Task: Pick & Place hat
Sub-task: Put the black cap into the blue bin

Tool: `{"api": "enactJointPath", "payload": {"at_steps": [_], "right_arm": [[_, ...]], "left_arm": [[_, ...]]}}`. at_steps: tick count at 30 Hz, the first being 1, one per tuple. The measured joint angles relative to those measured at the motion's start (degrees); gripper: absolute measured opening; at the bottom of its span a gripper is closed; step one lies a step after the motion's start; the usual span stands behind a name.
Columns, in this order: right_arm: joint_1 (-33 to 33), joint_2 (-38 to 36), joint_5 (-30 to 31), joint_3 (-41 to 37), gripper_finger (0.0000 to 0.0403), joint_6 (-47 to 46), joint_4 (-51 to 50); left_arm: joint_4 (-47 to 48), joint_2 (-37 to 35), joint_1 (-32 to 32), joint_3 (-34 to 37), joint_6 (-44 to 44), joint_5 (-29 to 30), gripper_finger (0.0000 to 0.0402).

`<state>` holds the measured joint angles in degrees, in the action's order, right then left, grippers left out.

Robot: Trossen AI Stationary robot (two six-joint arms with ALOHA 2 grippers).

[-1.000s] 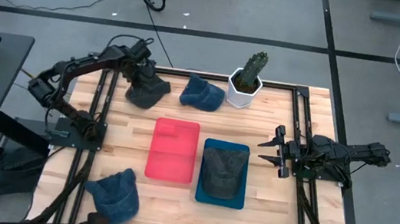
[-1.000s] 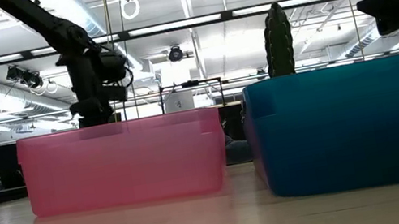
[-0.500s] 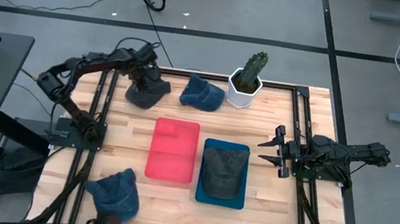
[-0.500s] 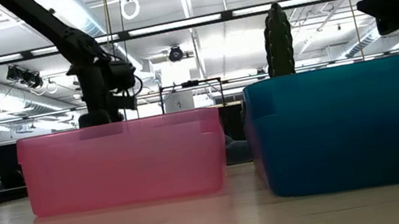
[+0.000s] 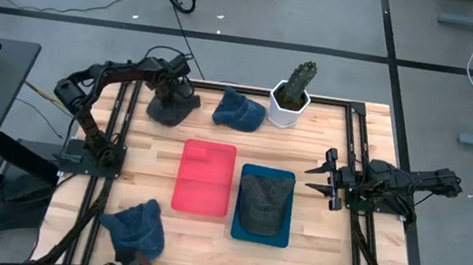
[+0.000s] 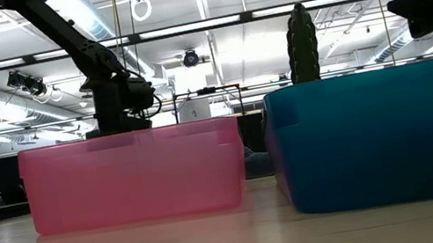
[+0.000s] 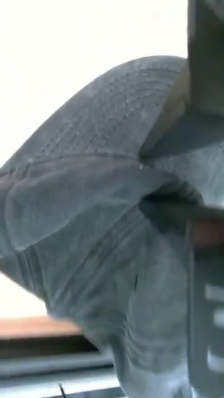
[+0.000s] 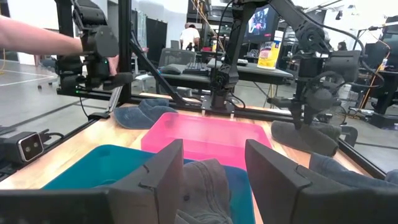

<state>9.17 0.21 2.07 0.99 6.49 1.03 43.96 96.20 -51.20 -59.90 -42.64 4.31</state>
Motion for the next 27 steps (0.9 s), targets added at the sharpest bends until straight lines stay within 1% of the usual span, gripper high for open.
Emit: {"api": "enactJointPath", "payload": {"at_steps": [2, 3, 4, 9, 15, 16, 21, 27], "right_arm": [[0.01, 0.00, 0.02, 0.00, 0.0176, 0.00, -0.01], [0.01, 0.00, 0.01, 0.00, 0.0176, -0.01, 0.00], [0.02, 0.00, 0.00, 0.00, 0.0176, -0.01, 0.00], [0.01, 0.00, 0.00, 0.00, 0.0176, 0.01, 0.00], [0.01, 0.00, 0.00, 0.00, 0.0176, 0.01, 0.00], [0.00, 0.00, 0.01, 0.00, 0.0176, 0.00, 0.00], [0.02, 0.00, 0.02, 0.00, 0.0176, -0.01, -0.02], [0.02, 0.00, 0.02, 0.00, 0.0176, 0.01, -0.01]], "left_arm": [[1.26, 0.04, 0.24, -1.67, 1.10, 0.18, 0.0049], [2.05, 0.04, 0.35, -2.59, 2.07, 0.21, 0.0026], [2.66, 0.04, 0.46, -3.54, 3.43, 0.20, 0.0016], [6.24, -0.21, 1.86, -9.10, 9.46, 0.20, 0.0006], [10.11, -3.95, 6.95, -15.60, 17.64, -0.04, 0.0004], [10.80, -4.62, 8.18, -16.66, 19.20, -0.20, 0.0004], [11.34, -8.16, 15.31, -19.77, 26.37, -4.83, 0.0003], [10.54, -8.98, 27.18, -21.49, 34.96, -4.90, 0.0003]]}}
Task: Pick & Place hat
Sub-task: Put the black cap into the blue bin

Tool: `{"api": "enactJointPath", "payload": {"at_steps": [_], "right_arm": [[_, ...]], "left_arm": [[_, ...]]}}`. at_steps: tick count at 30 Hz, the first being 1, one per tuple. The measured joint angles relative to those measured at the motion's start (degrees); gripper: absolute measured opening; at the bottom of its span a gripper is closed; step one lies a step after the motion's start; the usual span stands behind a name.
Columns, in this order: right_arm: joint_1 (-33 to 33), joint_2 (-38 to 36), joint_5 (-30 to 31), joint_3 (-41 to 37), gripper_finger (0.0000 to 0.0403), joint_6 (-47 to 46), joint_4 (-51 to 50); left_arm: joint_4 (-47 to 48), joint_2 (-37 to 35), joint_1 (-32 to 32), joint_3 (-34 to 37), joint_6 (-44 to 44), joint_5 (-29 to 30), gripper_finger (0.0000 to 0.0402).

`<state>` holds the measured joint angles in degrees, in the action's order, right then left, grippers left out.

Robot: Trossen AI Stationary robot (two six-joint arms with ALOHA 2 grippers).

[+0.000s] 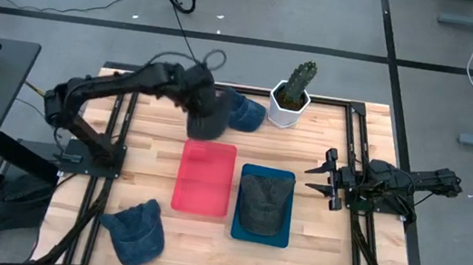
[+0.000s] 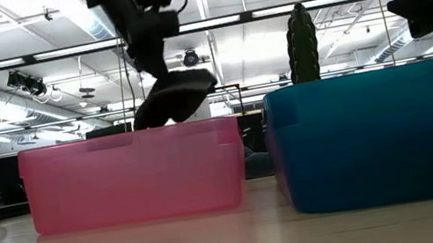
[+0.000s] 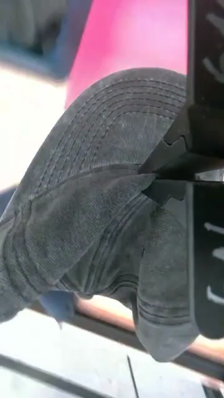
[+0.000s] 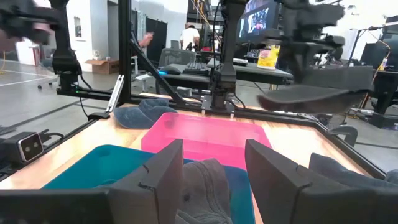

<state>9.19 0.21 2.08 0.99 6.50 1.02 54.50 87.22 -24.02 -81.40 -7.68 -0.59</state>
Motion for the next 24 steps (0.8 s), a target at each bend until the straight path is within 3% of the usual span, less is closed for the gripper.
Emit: {"api": "enactJointPath", "payload": {"at_steps": [9, 17, 24], "right_arm": [[-0.02, 0.00, 0.00, 0.00, 0.0176, -0.02, 0.01], [-0.01, -0.01, -0.02, 0.00, 0.0176, -0.02, 0.01], [0.00, 0.00, -0.02, 0.00, 0.0176, 0.00, 0.01]], "left_arm": [[-4.40, 0.00, 15.97, -0.10, 12.36, 5.37, 0.0003], [-6.20, 0.00, 26.32, -0.12, 23.12, 8.45, 0.0002], [-14.12, 0.00, 33.39, -0.12, 27.05, 9.14, 0.0002]]}}
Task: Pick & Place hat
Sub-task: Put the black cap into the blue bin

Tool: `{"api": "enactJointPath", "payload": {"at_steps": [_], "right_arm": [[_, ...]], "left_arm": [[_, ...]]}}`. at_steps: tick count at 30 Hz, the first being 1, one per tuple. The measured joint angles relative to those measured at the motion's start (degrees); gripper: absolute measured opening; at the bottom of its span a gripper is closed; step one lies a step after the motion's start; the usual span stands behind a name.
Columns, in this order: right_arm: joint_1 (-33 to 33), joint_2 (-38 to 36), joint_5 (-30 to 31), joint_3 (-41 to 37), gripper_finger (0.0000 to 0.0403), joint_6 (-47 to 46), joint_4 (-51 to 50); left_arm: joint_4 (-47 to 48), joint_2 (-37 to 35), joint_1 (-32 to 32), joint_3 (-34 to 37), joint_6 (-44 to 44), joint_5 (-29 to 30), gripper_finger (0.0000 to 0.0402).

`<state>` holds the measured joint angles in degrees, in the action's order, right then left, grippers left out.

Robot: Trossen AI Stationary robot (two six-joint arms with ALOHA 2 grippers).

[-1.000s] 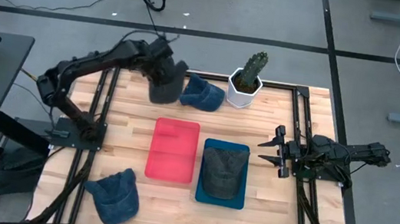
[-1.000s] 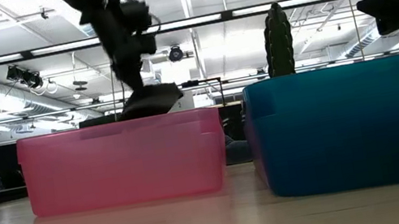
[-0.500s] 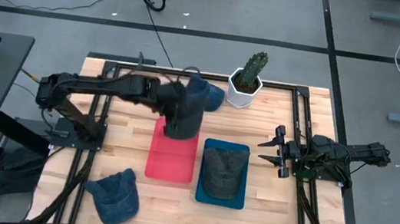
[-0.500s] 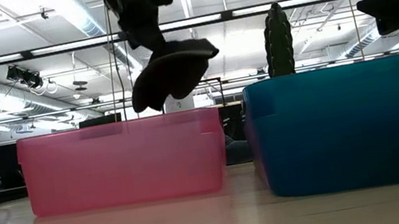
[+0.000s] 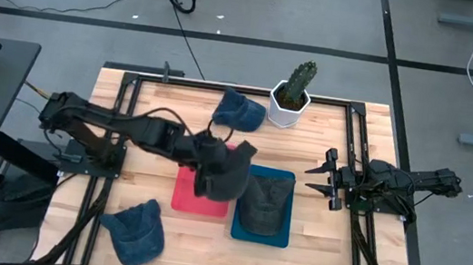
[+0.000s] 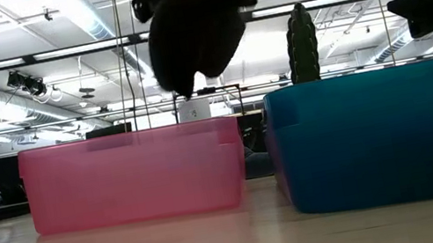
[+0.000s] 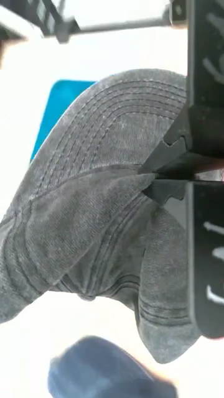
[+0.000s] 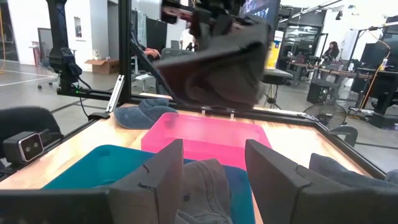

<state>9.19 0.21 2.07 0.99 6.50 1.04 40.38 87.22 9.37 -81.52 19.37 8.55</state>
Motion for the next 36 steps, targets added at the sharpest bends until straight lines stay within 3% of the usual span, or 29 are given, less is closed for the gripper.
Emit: {"api": "enactJointPath", "payload": {"at_steps": [9, 36], "right_arm": [[-0.02, 0.00, 0.02, 0.00, 0.0176, -0.02, -0.02], [0.00, 0.14, 0.00, 0.02, 0.0176, 0.00, 0.26]], "left_arm": [[-4.38, 0.00, 3.42, -0.02, 2.31, 0.82, 0.0002], [-14.83, 9.45, 2.14, -0.02, -2.07, -2.27, 0.0002]]}}
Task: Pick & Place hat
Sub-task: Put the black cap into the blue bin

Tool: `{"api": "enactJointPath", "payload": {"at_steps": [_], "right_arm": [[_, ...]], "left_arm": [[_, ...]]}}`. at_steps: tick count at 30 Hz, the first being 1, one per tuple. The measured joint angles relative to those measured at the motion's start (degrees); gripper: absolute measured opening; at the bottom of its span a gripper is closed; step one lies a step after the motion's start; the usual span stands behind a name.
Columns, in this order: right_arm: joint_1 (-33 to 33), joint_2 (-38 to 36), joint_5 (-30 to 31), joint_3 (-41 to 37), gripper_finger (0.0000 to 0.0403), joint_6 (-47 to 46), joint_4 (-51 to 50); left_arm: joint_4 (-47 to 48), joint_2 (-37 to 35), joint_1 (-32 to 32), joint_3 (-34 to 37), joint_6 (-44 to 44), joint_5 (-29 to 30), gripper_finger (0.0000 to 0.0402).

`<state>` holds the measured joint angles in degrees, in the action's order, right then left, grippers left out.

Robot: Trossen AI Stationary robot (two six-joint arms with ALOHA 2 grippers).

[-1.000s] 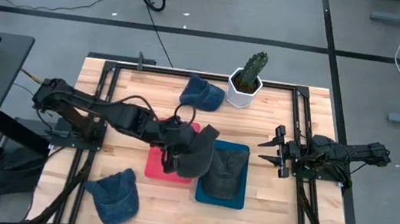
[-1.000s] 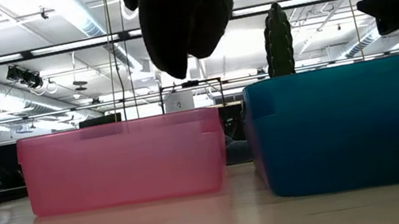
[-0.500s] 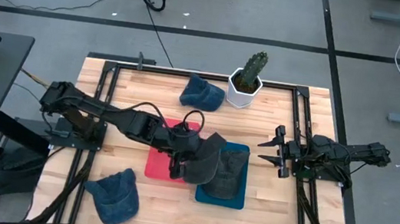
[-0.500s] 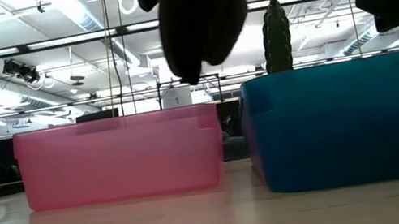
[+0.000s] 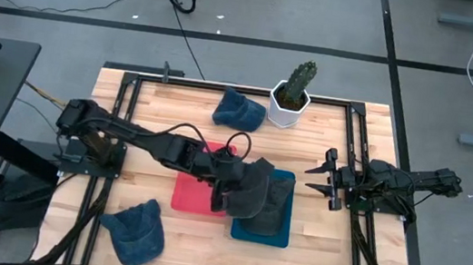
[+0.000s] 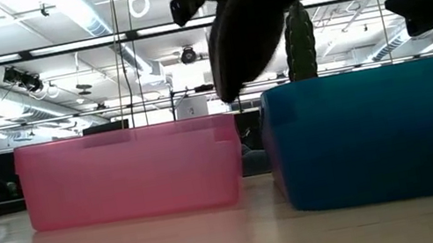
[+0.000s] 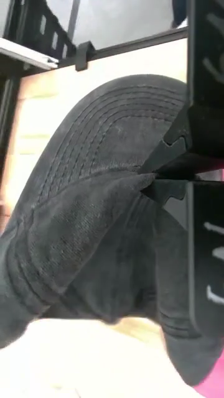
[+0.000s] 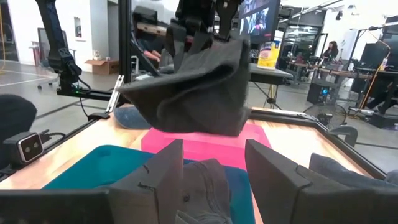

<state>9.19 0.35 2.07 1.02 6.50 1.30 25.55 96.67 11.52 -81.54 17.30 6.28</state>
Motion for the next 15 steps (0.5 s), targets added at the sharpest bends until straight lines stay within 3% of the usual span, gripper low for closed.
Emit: {"api": "enactJointPath", "payload": {"at_steps": [8, 15], "right_arm": [[0.00, 0.03, 0.00, 0.00, 0.0176, -0.01, 0.00], [0.00, 0.03, 0.02, 0.00, 0.0176, 0.00, -0.02]], "left_arm": [[-10.89, 4.11, -1.08, 0.00, -1.18, -6.51, 0.0002], [-12.24, 4.70, -1.10, 0.00, -0.24, -6.32, 0.0002]]}}
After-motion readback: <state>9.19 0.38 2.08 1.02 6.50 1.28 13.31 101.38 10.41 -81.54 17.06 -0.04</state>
